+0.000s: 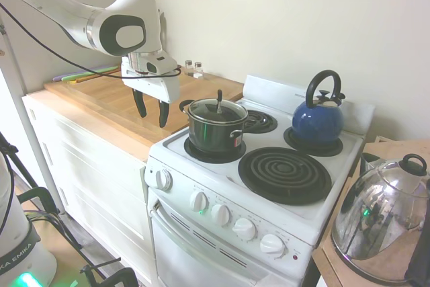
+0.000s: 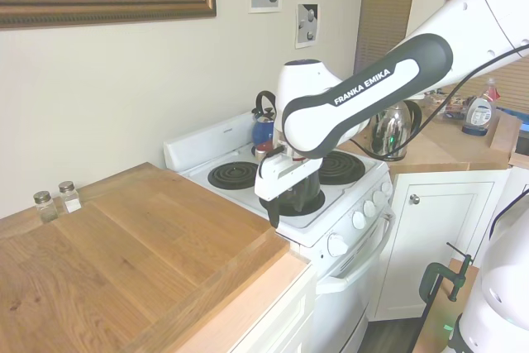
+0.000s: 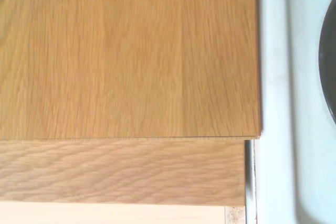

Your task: Uncover the lid of the pot

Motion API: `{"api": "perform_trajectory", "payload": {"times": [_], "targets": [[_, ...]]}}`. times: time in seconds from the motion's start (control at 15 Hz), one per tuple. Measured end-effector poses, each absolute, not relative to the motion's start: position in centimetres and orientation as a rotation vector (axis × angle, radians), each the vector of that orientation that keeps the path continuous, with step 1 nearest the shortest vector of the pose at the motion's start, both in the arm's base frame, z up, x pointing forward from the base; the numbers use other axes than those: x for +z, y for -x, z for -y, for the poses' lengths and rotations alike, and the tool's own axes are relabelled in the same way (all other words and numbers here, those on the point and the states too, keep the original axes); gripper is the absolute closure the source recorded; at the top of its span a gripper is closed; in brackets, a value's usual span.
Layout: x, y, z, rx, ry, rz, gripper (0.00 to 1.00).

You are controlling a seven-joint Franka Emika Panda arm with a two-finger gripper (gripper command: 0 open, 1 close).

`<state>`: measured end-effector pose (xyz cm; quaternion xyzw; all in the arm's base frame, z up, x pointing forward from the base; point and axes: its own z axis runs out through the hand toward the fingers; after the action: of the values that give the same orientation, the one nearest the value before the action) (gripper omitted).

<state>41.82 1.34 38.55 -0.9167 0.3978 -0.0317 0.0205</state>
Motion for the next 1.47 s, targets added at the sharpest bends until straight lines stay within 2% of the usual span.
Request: {"api": "perform_trajectory", "payload": {"times": [0.27, 0.67, 0.93, 1.13, 1.47], "targets": [[38.8, -41.8, -1.3, -0.109, 2.85, -1.237, 0.0], [45.0, -38.0, 1.7, -0.301, 2.748, -1.332, 0.0], [48.0, -37.2, 6.7, -0.414, 2.637, -1.405, 0.0], [49.6, -39.1, 10.2, -0.508, 2.556, -1.488, 0.0], [48.8, -47.1, 14.0, -0.556, 2.631, -1.384, 0.0]]}}
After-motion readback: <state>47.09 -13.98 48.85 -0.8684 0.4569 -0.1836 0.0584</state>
